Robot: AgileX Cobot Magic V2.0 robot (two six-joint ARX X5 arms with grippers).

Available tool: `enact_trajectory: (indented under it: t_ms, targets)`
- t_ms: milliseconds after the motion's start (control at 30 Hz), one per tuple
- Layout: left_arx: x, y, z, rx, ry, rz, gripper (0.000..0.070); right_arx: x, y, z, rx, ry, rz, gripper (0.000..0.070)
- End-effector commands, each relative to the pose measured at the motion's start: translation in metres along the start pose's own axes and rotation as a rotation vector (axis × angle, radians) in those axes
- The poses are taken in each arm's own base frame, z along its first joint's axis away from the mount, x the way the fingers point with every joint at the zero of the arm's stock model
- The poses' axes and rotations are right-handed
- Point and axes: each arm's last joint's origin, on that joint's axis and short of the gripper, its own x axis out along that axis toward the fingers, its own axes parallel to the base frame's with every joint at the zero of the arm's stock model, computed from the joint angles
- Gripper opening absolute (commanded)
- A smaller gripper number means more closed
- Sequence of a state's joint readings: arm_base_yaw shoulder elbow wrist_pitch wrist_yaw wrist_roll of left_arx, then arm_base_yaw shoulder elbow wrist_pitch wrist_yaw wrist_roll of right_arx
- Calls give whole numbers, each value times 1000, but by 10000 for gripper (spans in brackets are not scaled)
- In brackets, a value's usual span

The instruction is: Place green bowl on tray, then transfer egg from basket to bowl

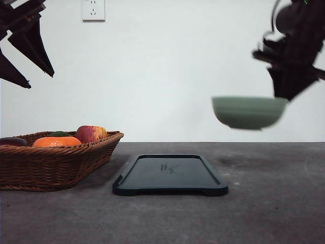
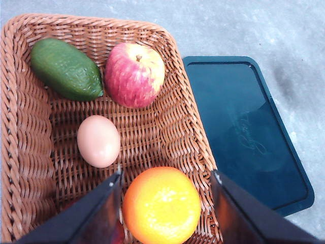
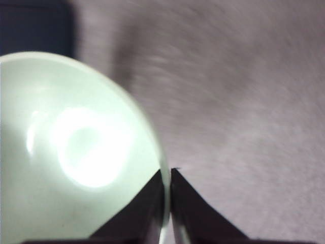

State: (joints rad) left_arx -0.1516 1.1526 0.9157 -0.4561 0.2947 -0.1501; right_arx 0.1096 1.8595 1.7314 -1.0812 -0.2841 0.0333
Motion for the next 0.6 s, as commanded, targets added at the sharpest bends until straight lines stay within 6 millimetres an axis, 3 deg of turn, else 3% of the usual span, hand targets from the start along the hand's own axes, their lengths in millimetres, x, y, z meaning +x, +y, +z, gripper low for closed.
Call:
enact_trajectory:
  t_ms: [0,167,300,433,567]
  targets:
    - [-2,-2,7,9,-24,-10,346,-3,17,9,-60,-31,19,0]
    - [-2,-2,7,9,-24,-10,346,-6,71,17,-201,-105,62,0]
    - [-2,-2,7,9,-23,-10,346,8,106,20,-285,-114,84,0]
    - [-2,-2,7,8,-22,-9,346,31,129,18,-334,-81,77,0]
    - [-2,-2,7,8,-21,-9,346,55,139,17,-355,-46,71,0]
